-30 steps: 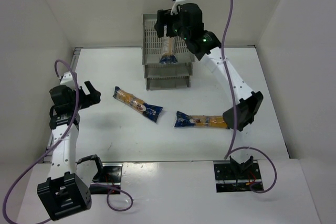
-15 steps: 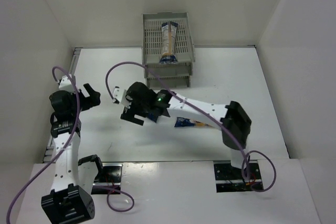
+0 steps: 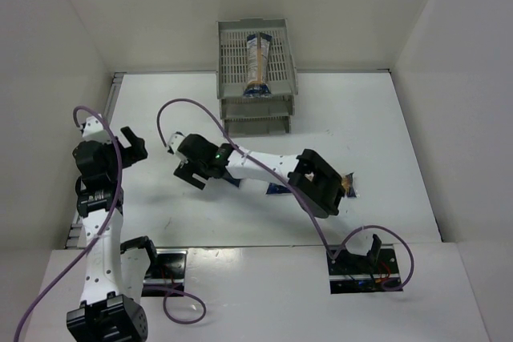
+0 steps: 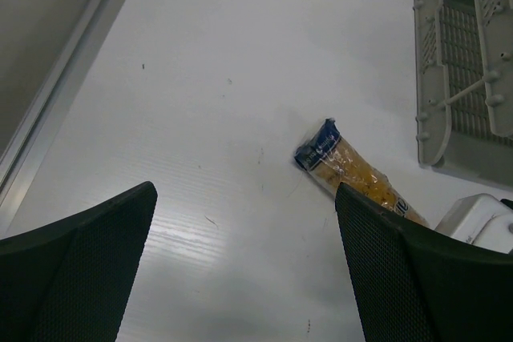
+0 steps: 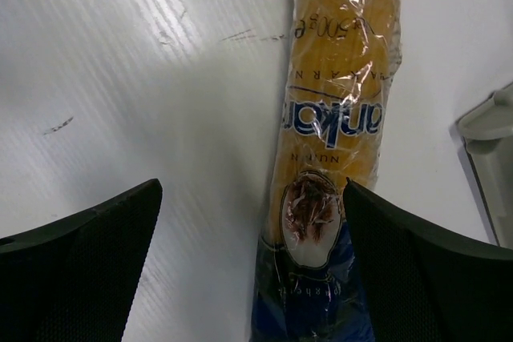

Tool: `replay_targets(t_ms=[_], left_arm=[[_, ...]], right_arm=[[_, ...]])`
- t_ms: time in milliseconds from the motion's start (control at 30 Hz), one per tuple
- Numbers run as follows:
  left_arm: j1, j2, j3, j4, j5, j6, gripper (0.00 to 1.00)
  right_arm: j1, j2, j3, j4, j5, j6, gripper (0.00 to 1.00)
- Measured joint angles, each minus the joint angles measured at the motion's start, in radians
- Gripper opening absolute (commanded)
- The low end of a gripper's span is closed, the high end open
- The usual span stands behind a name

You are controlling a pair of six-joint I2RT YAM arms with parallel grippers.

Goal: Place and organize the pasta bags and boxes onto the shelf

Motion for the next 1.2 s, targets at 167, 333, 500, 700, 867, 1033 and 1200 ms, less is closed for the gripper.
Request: replay_targets(t_ms=[167, 333, 500, 700, 867, 1033, 1200], left_arm=[[0.002, 0.000, 0.000, 0.003, -0.016, 0.000, 0.99], [0.010, 0.000, -0.001, 0.008, -0.015, 0.000, 0.99], [0.014, 0.000, -0.006, 0.012, -0.014, 0.000, 0.99], [0.021, 0.001, -0.012, 0.012, -0.010, 0.000, 0.99], [0.021, -0.004, -0.013, 0.011, -0.007, 0.000, 0.99], [0.021, -0.044, -0.013, 0.012, -0.005, 0.000, 0.99], [0.021, -0.084, -0.013, 0.012, -0.004, 0.000, 0.99]], right_arm=[[-0.034, 0.023, 0.000, 0.006, 0.014, 0.051, 0.99], [-0.085, 0.070, 0.005, 0.006, -0.066, 0.069, 0.88], [-0.099, 0.077, 0.012, 0.001, -0.140, 0.027, 0.44], [-0.084, 0.062, -0.002, 0.013, -0.208, -0.018, 0.00], [-0.065, 0.020, -0.059, 0.014, -0.246, -0.040, 0.00], [-0.056, -0.106, -0.196, -0.062, -0.325, -0.048, 0.00], [-0.049, -0.308, -0.382, -0.152, -0.361, -0.066, 0.00]])
